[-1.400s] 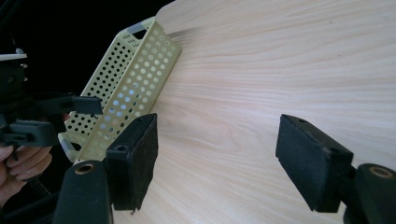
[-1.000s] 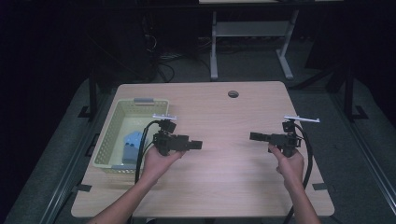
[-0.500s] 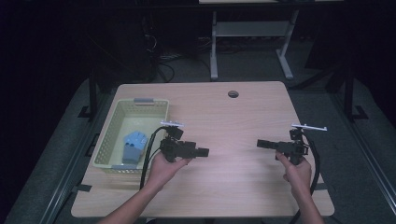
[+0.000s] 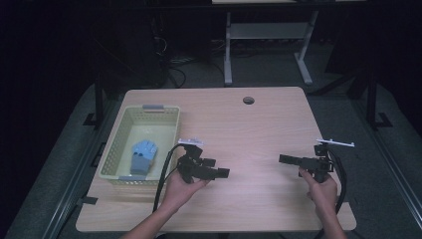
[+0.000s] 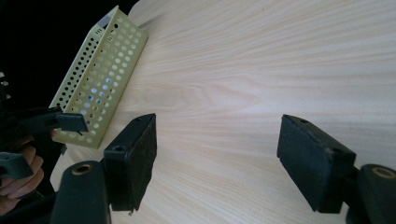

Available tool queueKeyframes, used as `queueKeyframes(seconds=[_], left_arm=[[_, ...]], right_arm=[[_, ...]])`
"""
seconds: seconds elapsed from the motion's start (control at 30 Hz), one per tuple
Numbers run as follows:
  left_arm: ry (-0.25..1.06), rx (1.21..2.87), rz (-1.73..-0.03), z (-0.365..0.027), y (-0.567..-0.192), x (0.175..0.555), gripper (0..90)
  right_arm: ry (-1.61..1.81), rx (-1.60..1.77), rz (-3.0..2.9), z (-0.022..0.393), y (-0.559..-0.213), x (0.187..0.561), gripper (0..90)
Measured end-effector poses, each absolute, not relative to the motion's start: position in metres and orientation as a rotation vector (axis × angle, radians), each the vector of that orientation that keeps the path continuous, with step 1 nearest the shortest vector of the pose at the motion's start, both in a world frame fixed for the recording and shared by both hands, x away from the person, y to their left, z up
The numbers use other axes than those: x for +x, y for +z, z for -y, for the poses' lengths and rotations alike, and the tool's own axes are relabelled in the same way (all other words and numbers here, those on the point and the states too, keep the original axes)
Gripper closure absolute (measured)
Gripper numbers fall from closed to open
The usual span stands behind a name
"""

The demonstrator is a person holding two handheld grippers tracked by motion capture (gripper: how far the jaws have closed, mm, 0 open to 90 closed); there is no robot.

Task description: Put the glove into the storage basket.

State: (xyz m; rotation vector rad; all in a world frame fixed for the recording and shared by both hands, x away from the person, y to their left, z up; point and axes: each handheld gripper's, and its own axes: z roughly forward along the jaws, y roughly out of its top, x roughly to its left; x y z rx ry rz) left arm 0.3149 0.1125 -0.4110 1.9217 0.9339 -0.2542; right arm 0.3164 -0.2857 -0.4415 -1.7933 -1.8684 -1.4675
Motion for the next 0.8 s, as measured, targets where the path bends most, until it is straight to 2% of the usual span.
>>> queueKeyframes(seconds=[0.8], left_arm=[[-0.209, 1.94, -0.857, -0.114, -0.436, 0.28, 17.2]], right_arm=[[-1.478, -1.753, 1.865, 0.293, -0.46, 0.282, 27.8]])
